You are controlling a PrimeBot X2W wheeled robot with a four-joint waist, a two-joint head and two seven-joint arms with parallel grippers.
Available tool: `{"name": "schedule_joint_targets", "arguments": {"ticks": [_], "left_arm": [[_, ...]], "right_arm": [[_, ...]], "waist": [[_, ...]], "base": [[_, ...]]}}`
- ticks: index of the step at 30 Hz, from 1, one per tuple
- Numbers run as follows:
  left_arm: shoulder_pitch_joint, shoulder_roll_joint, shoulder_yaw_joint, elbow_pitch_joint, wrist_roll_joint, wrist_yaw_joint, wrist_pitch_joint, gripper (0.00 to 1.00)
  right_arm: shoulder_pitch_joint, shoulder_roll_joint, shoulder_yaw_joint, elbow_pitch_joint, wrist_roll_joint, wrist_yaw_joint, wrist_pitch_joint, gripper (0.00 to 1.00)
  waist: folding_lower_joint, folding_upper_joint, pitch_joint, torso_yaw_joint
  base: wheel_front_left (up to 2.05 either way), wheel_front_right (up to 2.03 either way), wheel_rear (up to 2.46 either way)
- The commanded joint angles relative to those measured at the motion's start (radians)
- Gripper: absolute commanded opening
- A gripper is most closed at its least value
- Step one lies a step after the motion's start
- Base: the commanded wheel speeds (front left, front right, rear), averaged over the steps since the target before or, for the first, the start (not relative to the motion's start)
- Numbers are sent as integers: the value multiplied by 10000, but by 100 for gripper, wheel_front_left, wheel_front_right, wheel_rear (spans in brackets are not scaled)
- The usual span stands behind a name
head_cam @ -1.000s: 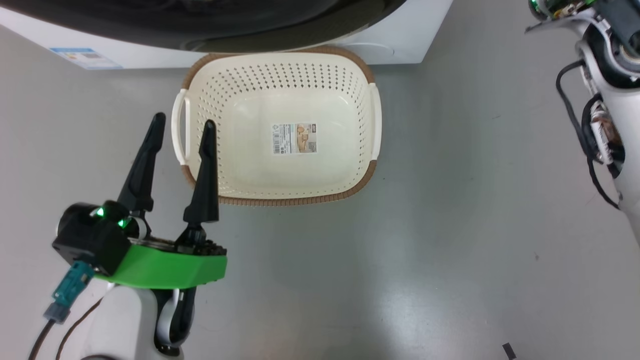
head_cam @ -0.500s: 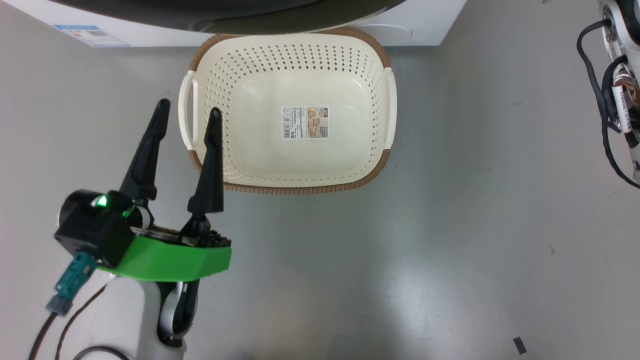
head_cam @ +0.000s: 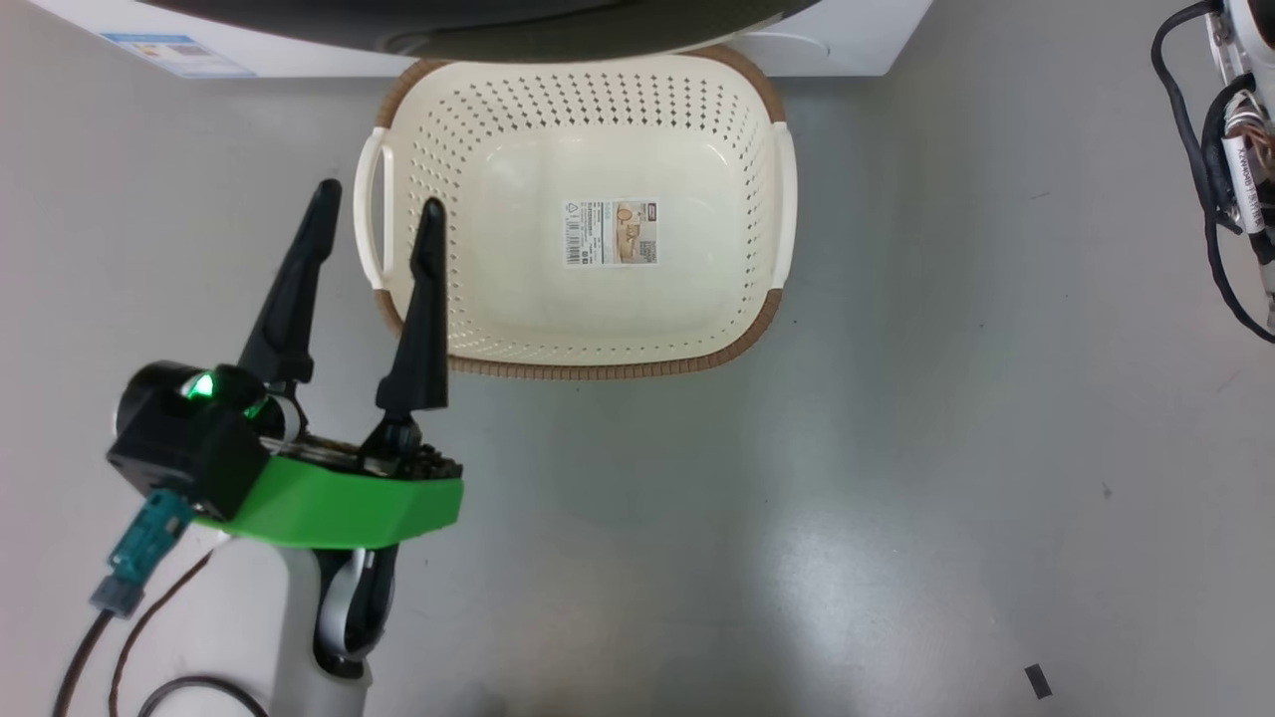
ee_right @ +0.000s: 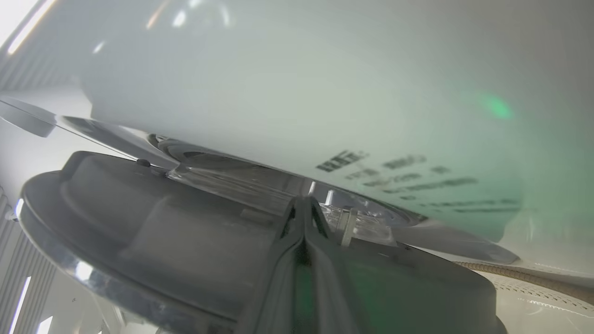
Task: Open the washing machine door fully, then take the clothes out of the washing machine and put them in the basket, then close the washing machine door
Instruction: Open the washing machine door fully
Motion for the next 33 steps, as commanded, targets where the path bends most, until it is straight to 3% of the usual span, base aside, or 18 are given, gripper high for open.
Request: {"name": "schedule_joint_targets", "arguments": {"ticks": [1,33], "left_arm": [[0,231,416,-234,138,-22,-49,100],[508,231,746,117,270,98,-49,100]], "right_arm": [[19,309,171,-301,-298,-4,150,0],[1840,527,696,-900,-215,-4,1931,0]], "waist": [[0,0,-25,-141],[0,0,-1229,-638]], "base": [[0,0,0],[0,0,0]]}}
